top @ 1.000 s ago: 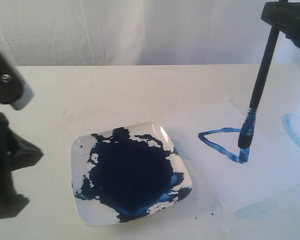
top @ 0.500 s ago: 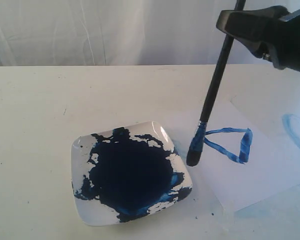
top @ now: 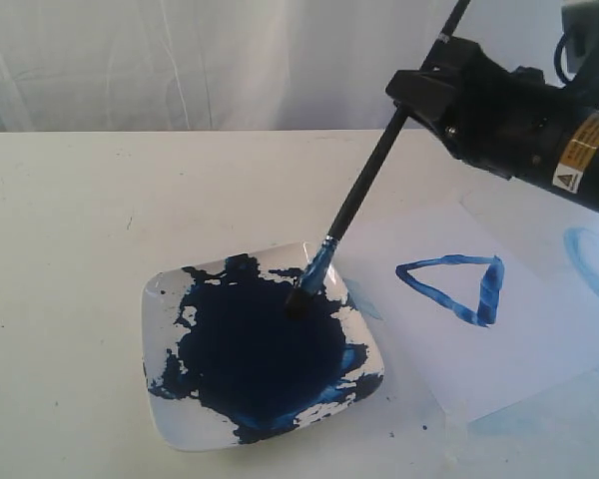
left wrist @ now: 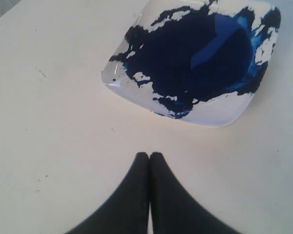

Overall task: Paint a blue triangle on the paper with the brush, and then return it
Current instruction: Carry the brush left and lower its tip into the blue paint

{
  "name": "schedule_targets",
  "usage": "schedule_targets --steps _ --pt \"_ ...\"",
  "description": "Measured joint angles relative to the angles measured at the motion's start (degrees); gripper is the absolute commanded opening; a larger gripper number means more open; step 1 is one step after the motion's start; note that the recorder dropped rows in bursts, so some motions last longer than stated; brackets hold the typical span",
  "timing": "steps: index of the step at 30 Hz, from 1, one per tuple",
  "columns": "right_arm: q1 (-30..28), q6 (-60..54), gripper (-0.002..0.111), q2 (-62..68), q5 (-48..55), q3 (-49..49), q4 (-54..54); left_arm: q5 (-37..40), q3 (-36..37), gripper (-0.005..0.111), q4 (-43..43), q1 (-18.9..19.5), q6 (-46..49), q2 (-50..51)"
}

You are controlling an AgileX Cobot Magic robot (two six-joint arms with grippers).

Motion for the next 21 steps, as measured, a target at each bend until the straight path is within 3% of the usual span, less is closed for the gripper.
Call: schedule_targets --steps 10,21 --pt "0.13 12.94 0.0 12.08 1.36 -4.17 1.48 2.02 0.17 0.0 1.75 0.0 0.0 0.0" --pt "2.76 14.99 0.0 22.33 1.48 -7.93 3.8 2.14 0.17 0.0 1.27 0.0 0.0 0.0"
